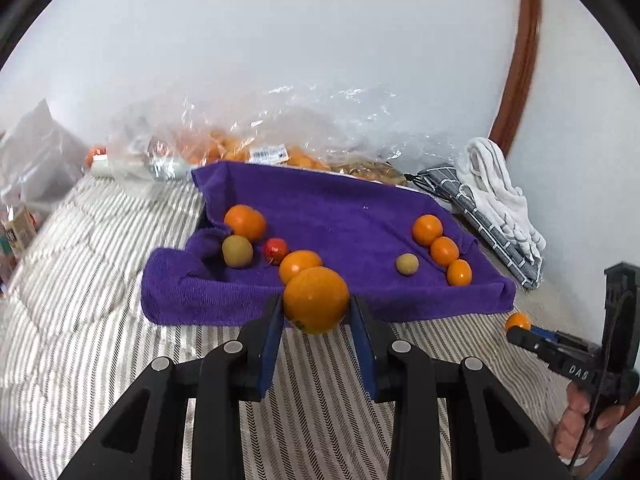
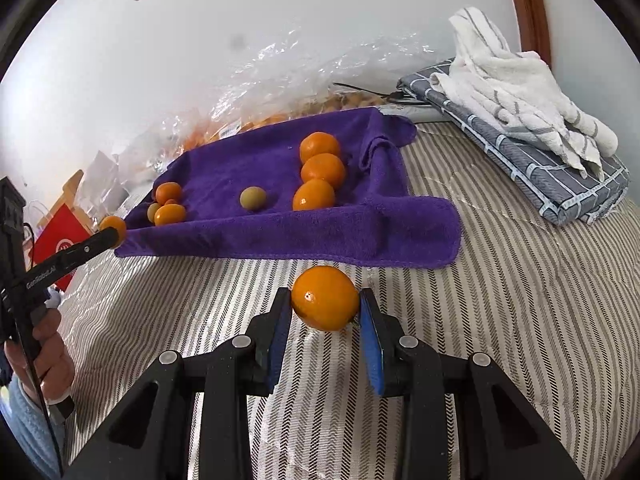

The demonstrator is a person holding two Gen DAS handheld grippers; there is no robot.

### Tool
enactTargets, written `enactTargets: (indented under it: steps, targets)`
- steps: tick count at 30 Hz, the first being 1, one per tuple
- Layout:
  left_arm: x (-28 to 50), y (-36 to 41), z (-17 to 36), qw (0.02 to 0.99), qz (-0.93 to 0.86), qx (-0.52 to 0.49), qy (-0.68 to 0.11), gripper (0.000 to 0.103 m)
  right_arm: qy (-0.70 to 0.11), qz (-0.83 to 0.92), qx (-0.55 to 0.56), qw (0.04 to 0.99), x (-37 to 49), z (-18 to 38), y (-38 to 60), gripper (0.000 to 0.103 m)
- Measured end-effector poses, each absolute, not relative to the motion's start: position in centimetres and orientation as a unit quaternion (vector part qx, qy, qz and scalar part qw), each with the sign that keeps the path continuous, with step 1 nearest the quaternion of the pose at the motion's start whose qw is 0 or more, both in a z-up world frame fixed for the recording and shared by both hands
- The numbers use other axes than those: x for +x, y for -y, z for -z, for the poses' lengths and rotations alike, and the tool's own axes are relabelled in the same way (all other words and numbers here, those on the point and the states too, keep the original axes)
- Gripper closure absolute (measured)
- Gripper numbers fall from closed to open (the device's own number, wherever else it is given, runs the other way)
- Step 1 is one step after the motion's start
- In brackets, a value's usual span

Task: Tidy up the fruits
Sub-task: 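Carry both large oranges over the purple towel with the right and left tools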

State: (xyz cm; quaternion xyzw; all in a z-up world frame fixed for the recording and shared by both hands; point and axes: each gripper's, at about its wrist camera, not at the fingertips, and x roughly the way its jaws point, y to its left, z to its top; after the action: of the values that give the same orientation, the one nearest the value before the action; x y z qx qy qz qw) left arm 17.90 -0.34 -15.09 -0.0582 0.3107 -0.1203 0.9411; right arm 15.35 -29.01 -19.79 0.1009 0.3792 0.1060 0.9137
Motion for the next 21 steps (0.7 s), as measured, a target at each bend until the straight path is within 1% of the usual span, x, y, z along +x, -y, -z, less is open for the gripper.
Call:
enactTargets:
  steps: [5,13,21]
  targets:
    - [17.8,-0.4,14.7,0.943,0.120,-0.070,-0.303,0.071,-0.379,-0.101,0.114,0.913,15.0,19.7,29.6,0.069]
    - [17.7,-1.0,14.5,0.945,0.111,-0.079,-0.298,0.071,-0.382,-0.071,0.105,0.915,13.8,19.4,30.7,0.069]
    - [17.1,-0.5,14.2,0.956,0.093,-0.050,-0.275,0.071,-0.356,-0.068,0.082,0.928,12.4,16.3,30.3,0.069]
